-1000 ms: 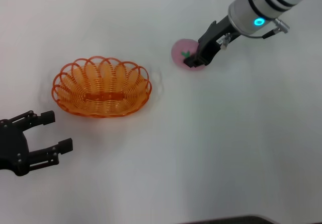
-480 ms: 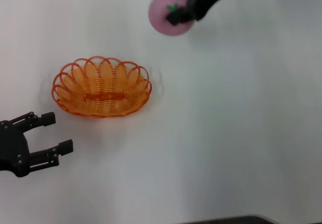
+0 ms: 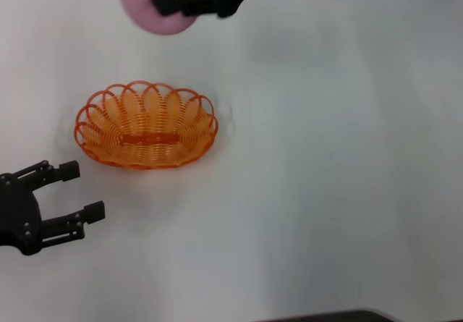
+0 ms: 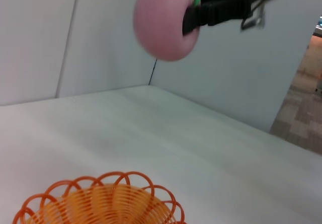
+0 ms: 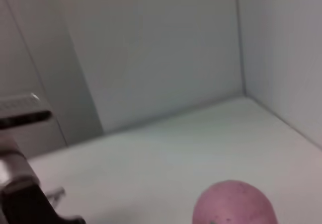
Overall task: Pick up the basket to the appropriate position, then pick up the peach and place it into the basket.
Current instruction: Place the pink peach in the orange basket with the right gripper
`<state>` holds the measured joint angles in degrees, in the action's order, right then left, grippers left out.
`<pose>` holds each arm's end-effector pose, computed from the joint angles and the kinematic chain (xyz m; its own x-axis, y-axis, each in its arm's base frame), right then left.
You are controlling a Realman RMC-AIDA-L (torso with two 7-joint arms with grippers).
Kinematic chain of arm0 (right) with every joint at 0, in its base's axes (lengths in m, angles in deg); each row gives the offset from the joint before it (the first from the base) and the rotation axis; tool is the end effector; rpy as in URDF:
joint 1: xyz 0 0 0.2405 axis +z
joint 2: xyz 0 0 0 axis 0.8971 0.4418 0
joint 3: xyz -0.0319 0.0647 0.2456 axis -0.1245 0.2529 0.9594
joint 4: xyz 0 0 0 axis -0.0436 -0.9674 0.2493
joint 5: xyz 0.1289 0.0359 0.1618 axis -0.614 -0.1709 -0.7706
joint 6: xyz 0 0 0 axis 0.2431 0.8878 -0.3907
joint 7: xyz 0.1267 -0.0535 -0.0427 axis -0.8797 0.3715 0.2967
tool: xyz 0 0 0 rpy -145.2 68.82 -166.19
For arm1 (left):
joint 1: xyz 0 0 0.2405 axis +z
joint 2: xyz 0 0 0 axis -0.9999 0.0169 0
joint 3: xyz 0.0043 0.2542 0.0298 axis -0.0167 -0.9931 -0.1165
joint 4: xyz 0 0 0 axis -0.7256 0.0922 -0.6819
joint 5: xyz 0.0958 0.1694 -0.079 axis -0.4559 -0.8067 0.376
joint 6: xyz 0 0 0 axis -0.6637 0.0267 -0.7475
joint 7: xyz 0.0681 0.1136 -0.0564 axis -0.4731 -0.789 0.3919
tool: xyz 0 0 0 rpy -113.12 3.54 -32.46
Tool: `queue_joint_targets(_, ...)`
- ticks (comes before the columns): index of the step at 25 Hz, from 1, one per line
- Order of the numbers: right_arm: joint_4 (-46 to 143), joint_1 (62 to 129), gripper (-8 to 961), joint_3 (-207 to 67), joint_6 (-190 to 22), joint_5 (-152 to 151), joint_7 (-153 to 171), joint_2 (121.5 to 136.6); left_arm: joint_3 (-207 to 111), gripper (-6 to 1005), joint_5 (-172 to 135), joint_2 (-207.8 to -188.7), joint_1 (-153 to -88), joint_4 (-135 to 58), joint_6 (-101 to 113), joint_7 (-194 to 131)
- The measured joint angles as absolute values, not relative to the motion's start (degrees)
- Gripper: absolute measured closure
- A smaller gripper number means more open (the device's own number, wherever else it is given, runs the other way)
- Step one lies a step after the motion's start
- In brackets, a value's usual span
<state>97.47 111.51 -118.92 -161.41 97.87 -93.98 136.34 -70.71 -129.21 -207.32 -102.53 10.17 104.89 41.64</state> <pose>0.1008 0.3942 -0.0055 0.8902 -0.2530 -0.3788 -0.2887 -0.9566 -0.0394 -0.3176 0.2210 0.0212 0.7485 0.3898 0.5365 0.5286 -0.8392 -0.1277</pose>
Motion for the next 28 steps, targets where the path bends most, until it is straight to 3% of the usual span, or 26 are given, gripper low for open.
queue_joint_targets(7,72.3,110.2,731,-123.0,-153.6,75.2,-63.9,136.79,-70.8,152,-129.1,-207.32,-103.1,10.0,104.8,41.6)
queue_joint_targets(16,48.5,113.3,721,-126.7,-148.9,61.4,-35.2,137.89,-70.6,151,-129.0,-207.24,-104.2,9.6,104.7,41.6)
queue_joint_targets(28,44.3,113.5,715,-126.9,-140.1,69.0,-38.2,137.88,-70.6,151,-129.0,-207.15,-104.6,9.7,105.0,41.9)
